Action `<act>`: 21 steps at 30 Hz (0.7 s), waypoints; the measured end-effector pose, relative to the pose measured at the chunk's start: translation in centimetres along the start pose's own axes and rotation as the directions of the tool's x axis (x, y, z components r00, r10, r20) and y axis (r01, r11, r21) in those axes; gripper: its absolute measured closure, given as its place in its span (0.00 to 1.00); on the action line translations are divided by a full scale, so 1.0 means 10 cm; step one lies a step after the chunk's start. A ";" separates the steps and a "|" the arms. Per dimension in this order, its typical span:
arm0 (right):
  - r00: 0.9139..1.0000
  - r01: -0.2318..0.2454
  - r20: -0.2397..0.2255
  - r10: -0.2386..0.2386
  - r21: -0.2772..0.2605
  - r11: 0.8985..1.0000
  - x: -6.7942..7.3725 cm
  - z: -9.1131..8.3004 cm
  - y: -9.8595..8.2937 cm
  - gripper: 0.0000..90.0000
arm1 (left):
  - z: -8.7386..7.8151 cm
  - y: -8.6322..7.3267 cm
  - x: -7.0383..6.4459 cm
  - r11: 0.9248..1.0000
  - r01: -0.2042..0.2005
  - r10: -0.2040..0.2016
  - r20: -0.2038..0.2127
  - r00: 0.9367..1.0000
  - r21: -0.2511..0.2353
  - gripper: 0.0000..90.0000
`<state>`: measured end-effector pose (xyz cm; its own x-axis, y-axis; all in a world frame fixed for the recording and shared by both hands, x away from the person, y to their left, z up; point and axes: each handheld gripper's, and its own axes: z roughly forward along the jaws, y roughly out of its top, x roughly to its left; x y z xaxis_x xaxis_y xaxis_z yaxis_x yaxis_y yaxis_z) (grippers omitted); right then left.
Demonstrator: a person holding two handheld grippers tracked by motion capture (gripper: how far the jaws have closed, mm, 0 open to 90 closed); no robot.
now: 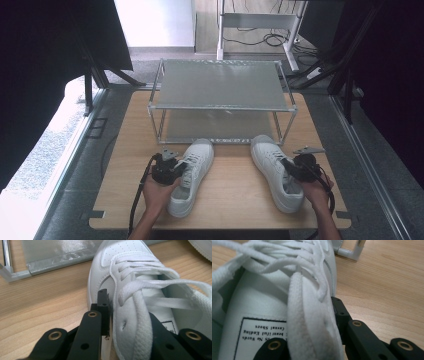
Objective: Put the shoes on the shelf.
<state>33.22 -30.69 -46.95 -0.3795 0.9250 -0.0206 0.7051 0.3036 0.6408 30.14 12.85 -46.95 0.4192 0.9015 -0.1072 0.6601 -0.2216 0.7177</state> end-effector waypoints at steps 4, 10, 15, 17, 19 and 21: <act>0.999 -0.032 -0.030 0.031 -0.026 0.999 -0.05 -0.02 -0.02 0.95 | 0.00 0.00 0.02 1.000 0.016 -0.016 0.015 1.000 -0.020 0.90; 0.999 -0.039 -0.039 0.037 -0.049 0.998 -0.05 -0.04 -0.03 0.95 | -0.01 0.00 0.06 0.999 0.034 -0.032 0.042 0.999 -0.037 0.91; 0.997 -0.059 -0.049 0.055 -0.071 0.996 -0.07 -0.08 -0.04 0.95 | -0.04 -0.02 0.13 0.995 0.081 -0.074 0.110 0.991 -0.057 0.91; 0.996 -0.075 -0.062 0.070 -0.086 0.993 -0.10 -0.10 -0.06 0.95 | -0.06 -0.02 0.16 0.993 0.101 -0.090 0.145 0.985 -0.069 0.91; 0.990 -0.115 -0.097 0.104 -0.115 0.987 -0.15 -0.13 -0.08 0.95 | -0.10 -0.02 0.19 0.987 0.130 -0.111 0.188 0.976 -0.090 0.91; 0.986 -0.134 -0.114 0.120 -0.128 0.983 -0.16 -0.15 -0.09 0.95 | -0.12 -0.02 0.20 0.985 0.140 -0.118 0.203 0.972 -0.098 0.91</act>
<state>32.33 -32.78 -46.32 -0.3580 0.9225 0.1441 0.6674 0.1448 0.7305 30.14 15.17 -46.53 0.4565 0.8269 -0.3284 0.6482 -0.0562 0.7594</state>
